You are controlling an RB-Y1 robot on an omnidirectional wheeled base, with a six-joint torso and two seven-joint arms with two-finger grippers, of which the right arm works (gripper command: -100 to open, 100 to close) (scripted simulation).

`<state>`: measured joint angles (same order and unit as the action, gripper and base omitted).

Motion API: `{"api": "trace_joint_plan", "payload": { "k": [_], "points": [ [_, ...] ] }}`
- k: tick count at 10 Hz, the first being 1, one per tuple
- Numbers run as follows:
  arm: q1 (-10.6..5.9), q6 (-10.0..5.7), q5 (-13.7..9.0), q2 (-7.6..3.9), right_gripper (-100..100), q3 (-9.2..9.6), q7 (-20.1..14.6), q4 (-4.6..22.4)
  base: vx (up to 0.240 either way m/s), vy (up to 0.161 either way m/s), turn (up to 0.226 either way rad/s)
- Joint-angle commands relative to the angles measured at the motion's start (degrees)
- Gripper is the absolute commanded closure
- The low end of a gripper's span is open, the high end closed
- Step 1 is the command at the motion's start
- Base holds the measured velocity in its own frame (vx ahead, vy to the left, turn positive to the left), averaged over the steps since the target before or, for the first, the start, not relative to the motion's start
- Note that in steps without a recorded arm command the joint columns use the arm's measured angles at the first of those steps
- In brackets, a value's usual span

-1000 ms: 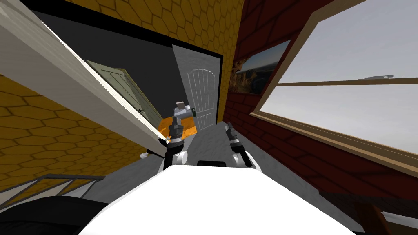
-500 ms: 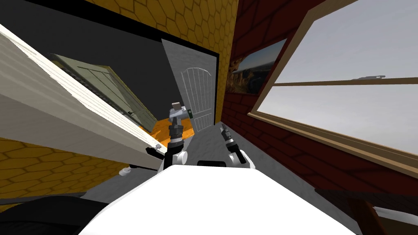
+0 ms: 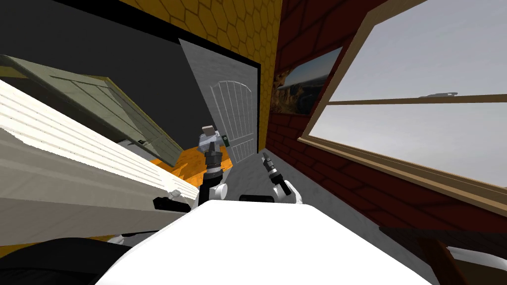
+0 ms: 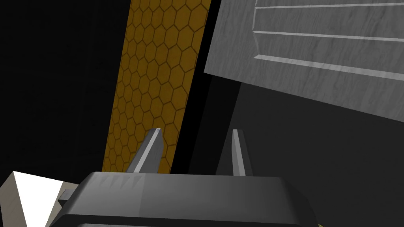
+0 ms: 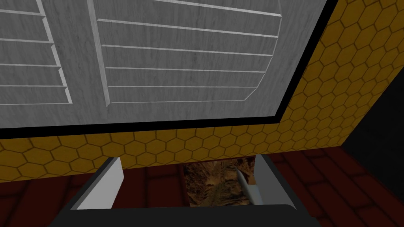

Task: Pull the door open

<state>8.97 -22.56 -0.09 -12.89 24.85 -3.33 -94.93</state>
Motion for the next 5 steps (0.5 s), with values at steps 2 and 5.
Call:
{"api": "trace_joint_plan", "payload": {
  "k": [2, 5],
  "points": [
    [-2.52, 0.77, -0.1, -0.06, -100, 3.21, -0.6, 3.8, 0.161, 0.020, -0.118],
    [-5.19, 1.09, -0.1, 0.20, -100, 6.14, -1.1, 8.0, 0.157, 0.018, -0.100]
  ]
}}
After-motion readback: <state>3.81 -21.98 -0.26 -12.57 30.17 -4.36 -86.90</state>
